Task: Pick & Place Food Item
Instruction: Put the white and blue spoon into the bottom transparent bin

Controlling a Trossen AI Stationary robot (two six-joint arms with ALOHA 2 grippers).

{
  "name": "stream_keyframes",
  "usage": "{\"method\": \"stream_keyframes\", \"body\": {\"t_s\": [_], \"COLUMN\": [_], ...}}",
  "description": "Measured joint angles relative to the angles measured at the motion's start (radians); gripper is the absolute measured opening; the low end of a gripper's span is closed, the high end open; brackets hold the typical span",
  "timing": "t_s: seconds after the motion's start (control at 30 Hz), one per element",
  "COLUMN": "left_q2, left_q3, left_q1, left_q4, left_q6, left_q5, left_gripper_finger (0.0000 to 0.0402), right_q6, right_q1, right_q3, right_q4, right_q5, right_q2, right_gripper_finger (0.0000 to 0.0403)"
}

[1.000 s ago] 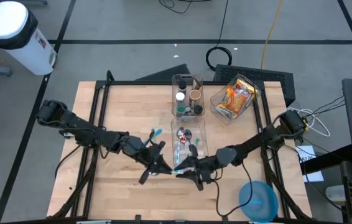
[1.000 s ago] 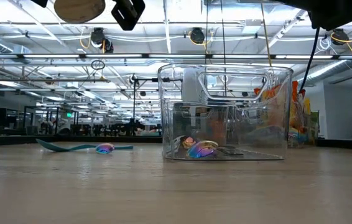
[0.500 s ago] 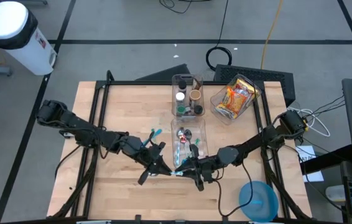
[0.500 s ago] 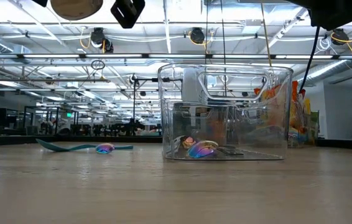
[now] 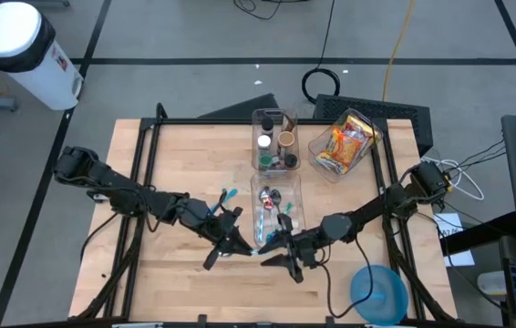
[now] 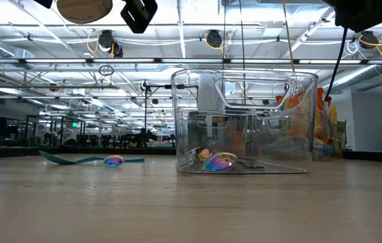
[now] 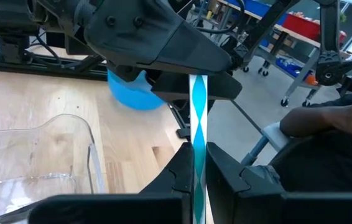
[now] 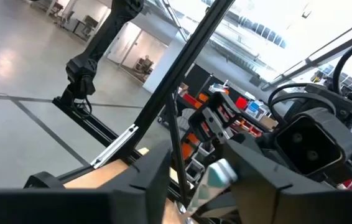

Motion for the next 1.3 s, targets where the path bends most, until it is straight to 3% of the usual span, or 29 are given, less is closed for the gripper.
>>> {"method": "stream_keyframes", "body": {"t_s": [0.3, 0.47, 0.63, 0.8, 0.93, 1.07, 1.3], "left_q2": [0.000, 0.000, 0.001, -0.002, -0.022, -0.074, -0.170], "left_q3": [-0.001, -0.002, -0.003, 0.001, 0.001, 0.001, 0.001], "left_q1": [0.001, 0.000, 0.000, -0.007, -0.013, -0.017, -0.059], "left_q4": [-0.005, -0.007, -0.006, 0.010, -0.002, -0.055, -0.242], "left_q6": [-0.003, -0.003, 0.018, 0.029, 0.030, -0.002, 0.019], "left_q5": [0.007, 0.009, -0.009, -0.181, -0.249, -0.284, -0.472], "left_gripper_finger": [0.0026, 0.0018, 0.0050, 0.0098, 0.0139, 0.0172, 0.0187], "right_q6": [-0.018, 0.003, 0.019, 0.063, 0.073, 0.075, 0.095], "right_q1": [-0.014, -0.025, -0.026, -0.025, -0.026, -0.007, 0.112], "right_q3": [0.000, 0.001, 0.002, -0.002, 0.000, -0.001, 0.000], "right_q4": [-0.013, -0.039, -0.051, -0.099, -0.117, -0.267, -0.609], "right_q5": [-0.003, -0.011, -0.043, -0.058, -0.041, 0.091, 0.622], "right_q2": [-0.001, -0.002, -0.002, 0.005, -0.010, -0.113, -0.311], "right_gripper_finger": [0.0032, 0.0028, 0.0028, 0.0028, 0.0028, 0.0027, 0.0026]}}
